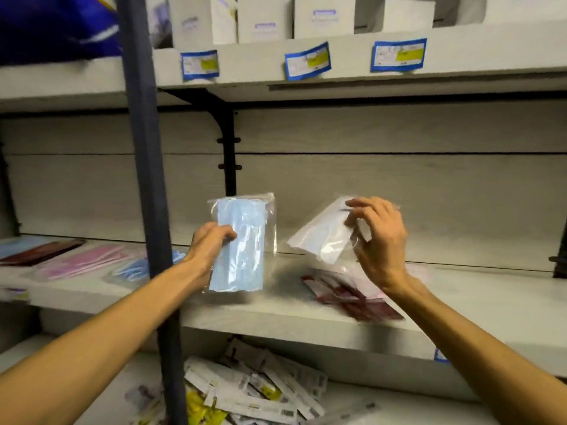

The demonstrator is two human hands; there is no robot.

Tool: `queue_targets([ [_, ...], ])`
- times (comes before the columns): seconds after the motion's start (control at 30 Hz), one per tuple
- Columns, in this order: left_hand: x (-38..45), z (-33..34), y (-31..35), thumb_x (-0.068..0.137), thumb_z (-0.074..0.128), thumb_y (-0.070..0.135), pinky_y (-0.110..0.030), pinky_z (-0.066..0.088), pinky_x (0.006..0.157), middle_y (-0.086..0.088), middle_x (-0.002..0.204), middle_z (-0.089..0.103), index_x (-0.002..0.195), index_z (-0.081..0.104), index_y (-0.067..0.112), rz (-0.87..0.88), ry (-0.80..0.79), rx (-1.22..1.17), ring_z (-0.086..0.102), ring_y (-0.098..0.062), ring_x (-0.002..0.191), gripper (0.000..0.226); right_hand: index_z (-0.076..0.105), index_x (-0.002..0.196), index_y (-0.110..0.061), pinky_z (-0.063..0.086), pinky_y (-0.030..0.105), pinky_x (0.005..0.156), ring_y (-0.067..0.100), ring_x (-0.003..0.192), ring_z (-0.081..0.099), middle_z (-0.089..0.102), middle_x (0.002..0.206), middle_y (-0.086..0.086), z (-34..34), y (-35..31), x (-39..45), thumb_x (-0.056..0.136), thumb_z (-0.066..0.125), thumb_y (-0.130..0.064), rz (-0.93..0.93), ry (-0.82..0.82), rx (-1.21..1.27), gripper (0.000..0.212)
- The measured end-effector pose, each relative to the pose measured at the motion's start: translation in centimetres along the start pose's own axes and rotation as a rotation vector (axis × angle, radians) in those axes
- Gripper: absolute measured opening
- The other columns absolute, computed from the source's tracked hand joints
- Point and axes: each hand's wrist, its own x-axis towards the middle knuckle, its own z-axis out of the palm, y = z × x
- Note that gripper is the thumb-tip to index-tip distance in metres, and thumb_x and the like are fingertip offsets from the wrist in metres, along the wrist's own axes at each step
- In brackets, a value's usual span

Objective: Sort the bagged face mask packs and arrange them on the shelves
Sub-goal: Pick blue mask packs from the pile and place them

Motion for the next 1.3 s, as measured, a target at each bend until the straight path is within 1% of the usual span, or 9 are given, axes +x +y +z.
queue_targets([
  [0.13, -2.0, -6.0, 0.1, 0.088, 0.067, 0.011, -0.043, 0.059, 0.077, -0.015, 0.099, 0.071, 0.097, 0.061, 0.015, 0.06, -0.018, 0.065, 0.07, -0.033, 0.086, 0.011, 0.067, 0.094, -0.008, 0.051, 0.041, 0.091, 0.026, 0.107, 0.065, 0.072, 0.111, 0.007, 0.5, -6.8, -0.6, 0.087, 0.058, 0.002, -0.064, -0.066, 0.021, 0.014],
  [0.27, -4.0, -12.8, -0.9, 0.088, 0.068, 0.007, -0.032, 0.057, 0.064, -0.013, 0.087, 0.074, 0.096, 0.07, 0.011, 0.114, -0.098, 0.16, 0.071, -0.025, 0.073, 0.009, 0.059, 0.097, -0.012, 0.055, 0.046, 0.065, 0.026, 0.078, 0.066, 0.069, 0.093, 0.002, 2.3, -15.1, -0.5, 0.083, 0.062, 0.002, 0.19, -0.176, 0.225, 0.02],
  [0.4, -5.8, -20.0, -2.3, 0.088, 0.069, 0.006, -0.024, 0.056, 0.054, -0.002, 0.084, 0.077, 0.097, 0.07, 0.014, 0.131, -0.076, 0.163, 0.074, -0.012, 0.068, 0.012, 0.052, 0.09, -0.027, 0.054, 0.023, 0.056, 0.009, 0.072, 0.063, 0.062, 0.083, -0.014, 5.3, -23.5, -0.2, 0.095, 0.061, -0.024, 0.436, -0.193, 0.471, 0.01],
  [0.6, -6.4, -30.5, -4.5, 0.088, 0.069, 0.003, -0.043, 0.058, 0.081, -0.024, 0.106, 0.073, 0.107, 0.069, 0.006, 0.057, 0.011, 0.202, 0.071, -0.031, 0.086, 0.019, 0.064, 0.105, -0.027, 0.062, 0.038, 0.075, 0.013, 0.093, 0.071, 0.072, 0.103, -0.003, 12.2, -33.4, -2.6, 0.094, 0.063, -0.021, 0.794, -0.373, 0.826, 0.012],
  [0.8, -3.4, -39.9, -6.7, 0.088, 0.072, 0.007, -0.024, 0.056, 0.061, -0.004, 0.097, 0.076, 0.109, 0.069, 0.015, -0.003, 0.064, 0.183, 0.073, -0.016, 0.081, 0.023, 0.061, 0.095, -0.025, 0.053, 0.015, 0.052, 0.002, 0.07, 0.071, 0.073, 0.076, -0.011, 20.9, -40.4, -3.4, 0.094, 0.064, -0.015, 1.006, -0.587, 0.949, 0.011],
  [0.97, 1.3, -46.4, -7.8, 0.092, 0.068, 0.006, -0.046, 0.06, 0.089, -0.011, 0.105, 0.077, 0.113, 0.069, 0.015, -0.091, 0.042, 0.12, 0.075, -0.029, 0.097, 0.023, 0.059, 0.074, -0.006, 0.044, 0.025, 0.044, 0.017, 0.052, 0.054, 0.056, 0.056, 0.005, 29.7, -44.9, -3.0, 0.092, 0.059, 0.001, 1.104, -0.745, 0.916, 0.019],
  [1.07, 5.8, -50.5, -8.0, 0.094, 0.066, 0.007, -0.042, 0.061, 0.086, -0.008, 0.102, 0.078, 0.113, 0.069, 0.014, -0.086, 0.052, 0.122, 0.076, -0.026, 0.094, 0.021, 0.06, 0.074, -0.005, 0.044, 0.019, 0.042, 0.01, 0.044, 0.055, 0.058, 0.059, 0.007, 35.8, -46.7, -1.6, 0.091, 0.059, 0.002, 1.185, -0.741, 0.955, 0.018],
  [1.2, 12.5, -55.1, -7.7, 0.094, 0.065, 0.007, -0.042, 0.058, 0.09, -0.011, 0.107, 0.077, 0.112, 0.069, 0.014, -0.117, 0.072, 0.077, 0.073, -0.03, 0.099, 0.021, 0.065, 0.102, 0.006, 0.063, 0.043, 0.074, 0.035, 0.088, 0.073, 0.074, 0.095, 0.02, 44.0, -48.9, 1.4, 0.091, 0.063, -0.006, 1.32, -0.798, 1.087, 0.016],
  [1.3, 17.0, -57.5, -7.9, 0.094, 0.064, 0.01, -0.039, 0.057, 0.086, -0.014, 0.108, 0.073, 0.107, 0.067, 0.014, -0.128, 0.101, 0.049, 0.07, -0.031, 0.1, 0.013, 0.066, 0.106, 0.003, 0.061, 0.036, 0.062, 0.03, 0.083, 0.075, 0.076, 0.097, 0.018, 49.3, -50.0, 3.1, 0.091, 0.067, -0.011, 1.301, -0.855, 1.099, 0.02],
])
